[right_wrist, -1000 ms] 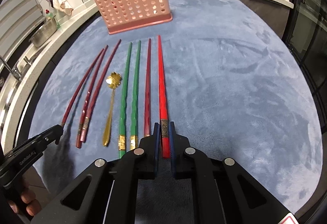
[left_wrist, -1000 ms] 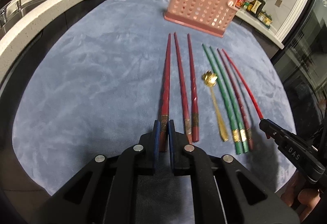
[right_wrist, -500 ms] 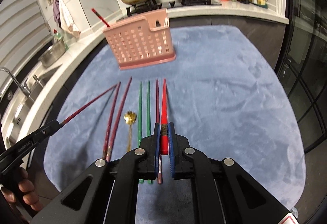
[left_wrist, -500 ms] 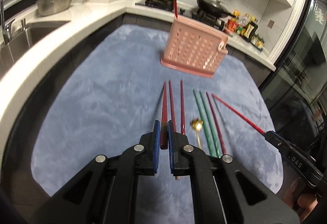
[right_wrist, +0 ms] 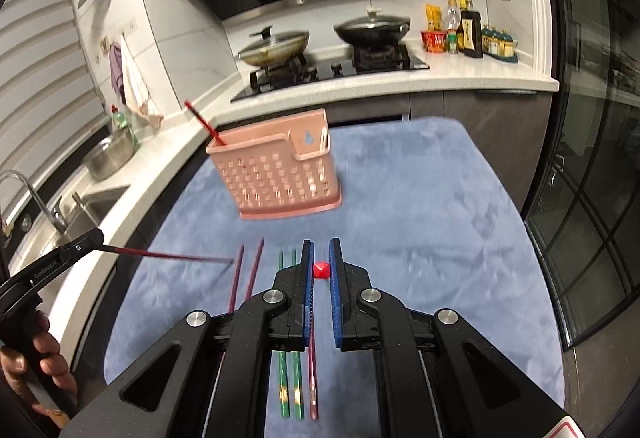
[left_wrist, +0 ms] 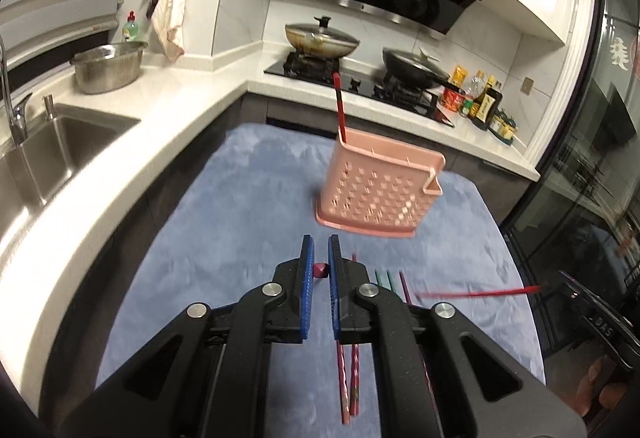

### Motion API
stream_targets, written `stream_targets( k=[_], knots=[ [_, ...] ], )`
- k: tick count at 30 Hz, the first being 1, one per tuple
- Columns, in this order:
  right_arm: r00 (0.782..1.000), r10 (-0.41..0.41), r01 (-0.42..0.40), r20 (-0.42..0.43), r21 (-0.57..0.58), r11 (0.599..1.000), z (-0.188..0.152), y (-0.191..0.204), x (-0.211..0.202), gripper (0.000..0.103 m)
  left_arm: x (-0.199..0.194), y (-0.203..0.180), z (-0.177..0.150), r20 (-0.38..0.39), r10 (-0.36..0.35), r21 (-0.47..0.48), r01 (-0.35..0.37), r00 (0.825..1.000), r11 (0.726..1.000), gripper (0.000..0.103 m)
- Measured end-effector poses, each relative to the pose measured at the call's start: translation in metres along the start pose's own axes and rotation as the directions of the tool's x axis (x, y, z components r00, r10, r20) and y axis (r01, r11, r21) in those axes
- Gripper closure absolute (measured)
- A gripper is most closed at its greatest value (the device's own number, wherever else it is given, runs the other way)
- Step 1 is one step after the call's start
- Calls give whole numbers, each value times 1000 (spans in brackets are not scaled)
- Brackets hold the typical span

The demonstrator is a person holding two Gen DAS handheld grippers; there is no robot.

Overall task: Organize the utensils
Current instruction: 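Lift both chopsticks and lower them into the pink holder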

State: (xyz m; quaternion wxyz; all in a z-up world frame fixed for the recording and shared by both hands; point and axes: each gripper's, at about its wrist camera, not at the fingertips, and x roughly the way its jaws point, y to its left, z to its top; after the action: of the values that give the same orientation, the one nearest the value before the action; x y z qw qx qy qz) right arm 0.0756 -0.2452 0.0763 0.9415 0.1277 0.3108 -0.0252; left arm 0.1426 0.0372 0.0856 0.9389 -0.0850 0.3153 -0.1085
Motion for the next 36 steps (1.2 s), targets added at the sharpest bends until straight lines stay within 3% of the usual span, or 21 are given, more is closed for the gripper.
stream_targets(
  k=[11, 19, 24, 29, 33, 36],
  knots=[
    [998, 17, -18, 67, 5, 1000, 45, -1, 1, 95, 3, -9, 46, 89, 1, 41, -5, 996, 999, 96],
    [982, 123, -134, 145, 68, 989, 95, -8, -3, 95, -2, -25, 93, 152, -54, 48, 47, 987, 998, 96],
    [955, 189, -216, 227, 98, 972, 144, -9, 3, 95, -6, -46, 141, 242, -86, 67, 72, 967, 995, 96],
    [933, 194, -238, 303, 114, 965, 187, -9, 18, 95, -3, -65, 182, 320, -97, 89, 72, 942, 993, 96],
    [928, 190, -242, 320, 132, 961, 211, -7, 38, 95, 7, -69, 203, 363, -107, 82, 82, 926, 993, 96],
    [929, 188, -243, 319, 143, 959, 217, -8, 55, 95, 24, -69, 211, 366, -99, 76, 77, 925, 994, 96]
  ],
)
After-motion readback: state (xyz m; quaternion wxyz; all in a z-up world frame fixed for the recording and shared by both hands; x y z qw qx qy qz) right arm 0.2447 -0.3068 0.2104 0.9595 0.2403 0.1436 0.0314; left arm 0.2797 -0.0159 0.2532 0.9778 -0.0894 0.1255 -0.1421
